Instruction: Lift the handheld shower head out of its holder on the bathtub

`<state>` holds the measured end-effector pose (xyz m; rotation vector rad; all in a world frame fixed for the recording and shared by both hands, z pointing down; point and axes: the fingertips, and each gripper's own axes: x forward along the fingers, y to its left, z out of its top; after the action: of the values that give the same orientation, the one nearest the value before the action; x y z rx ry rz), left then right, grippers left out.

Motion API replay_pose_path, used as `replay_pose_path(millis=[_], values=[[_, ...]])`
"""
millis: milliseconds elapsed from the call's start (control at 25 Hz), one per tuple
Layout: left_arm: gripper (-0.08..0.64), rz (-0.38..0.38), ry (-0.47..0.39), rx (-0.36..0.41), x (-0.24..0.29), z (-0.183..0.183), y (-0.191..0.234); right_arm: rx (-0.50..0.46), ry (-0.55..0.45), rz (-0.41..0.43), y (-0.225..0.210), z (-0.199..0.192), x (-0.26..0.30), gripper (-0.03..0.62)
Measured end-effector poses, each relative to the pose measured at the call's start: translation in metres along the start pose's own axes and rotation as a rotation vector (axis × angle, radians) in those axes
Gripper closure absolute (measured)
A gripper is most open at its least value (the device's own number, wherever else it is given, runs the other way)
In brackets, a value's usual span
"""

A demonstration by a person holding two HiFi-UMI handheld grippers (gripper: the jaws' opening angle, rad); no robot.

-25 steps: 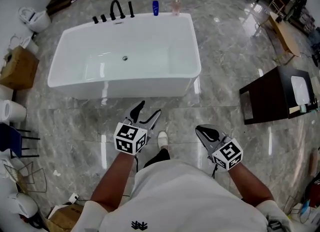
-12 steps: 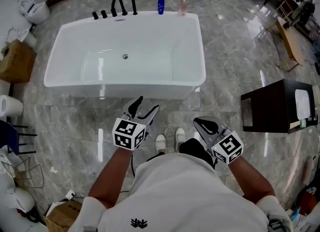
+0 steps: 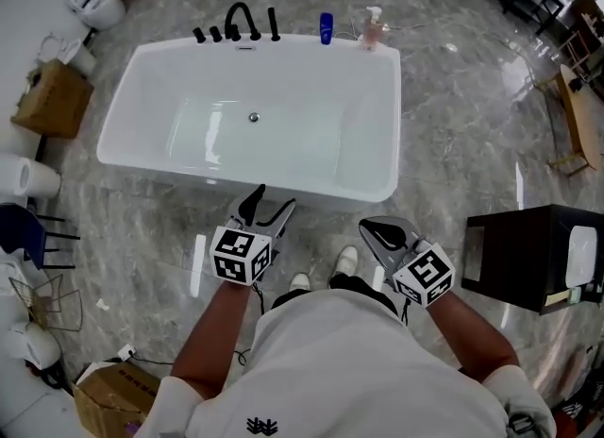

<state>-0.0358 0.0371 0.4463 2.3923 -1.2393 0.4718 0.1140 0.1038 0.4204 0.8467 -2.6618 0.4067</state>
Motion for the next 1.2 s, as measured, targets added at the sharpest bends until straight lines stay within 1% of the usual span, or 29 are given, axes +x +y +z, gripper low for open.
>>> replay_pose_path(millis=[120, 280, 400, 480, 680, 880, 1080, 1200], values=[[0.269, 0.041, -0.002, -0.005, 0.025, 0.019, 0.007, 0.002, -0.015, 0.028, -0.035, 0.010, 0.005, 0.577], [0.270, 0.081, -0.003, 0.001, 0.058, 0.035, 0.014, 0.003, -0.017, 0.039, -0.076, 0.008, 0.008, 0.577], [0.269, 0.084, 0.004, 0.000, 0.079, 0.045, 0.032, 0.009, -0.015, 0.030, -0.094, 0.010, 0.020, 0.577], [0.269, 0.082, 0.011, 0.017, 0.096, 0.051, 0.047, 0.016, -0.009, 0.017, -0.105, 0.009, 0.030, 0.577], [0.269, 0.065, 0.034, 0.061, 0.138, 0.067, 0.097, 0.056, 0.020, -0.049, -0.135, 0.006, 0.061, 0.577], [0.270, 0.027, 0.038, 0.096, 0.182, 0.095, 0.157, 0.117, 0.045, -0.129, -0.161, 0.015, 0.103, 0.577], [0.270, 0.020, 0.039, 0.085, 0.236, 0.115, 0.234, 0.173, 0.068, -0.199, -0.184, 0.023, 0.154, 0.577], [0.270, 0.023, 0.046, 0.091, 0.270, 0.124, 0.276, 0.214, 0.083, -0.242, -0.195, 0.025, 0.178, 0.577]])
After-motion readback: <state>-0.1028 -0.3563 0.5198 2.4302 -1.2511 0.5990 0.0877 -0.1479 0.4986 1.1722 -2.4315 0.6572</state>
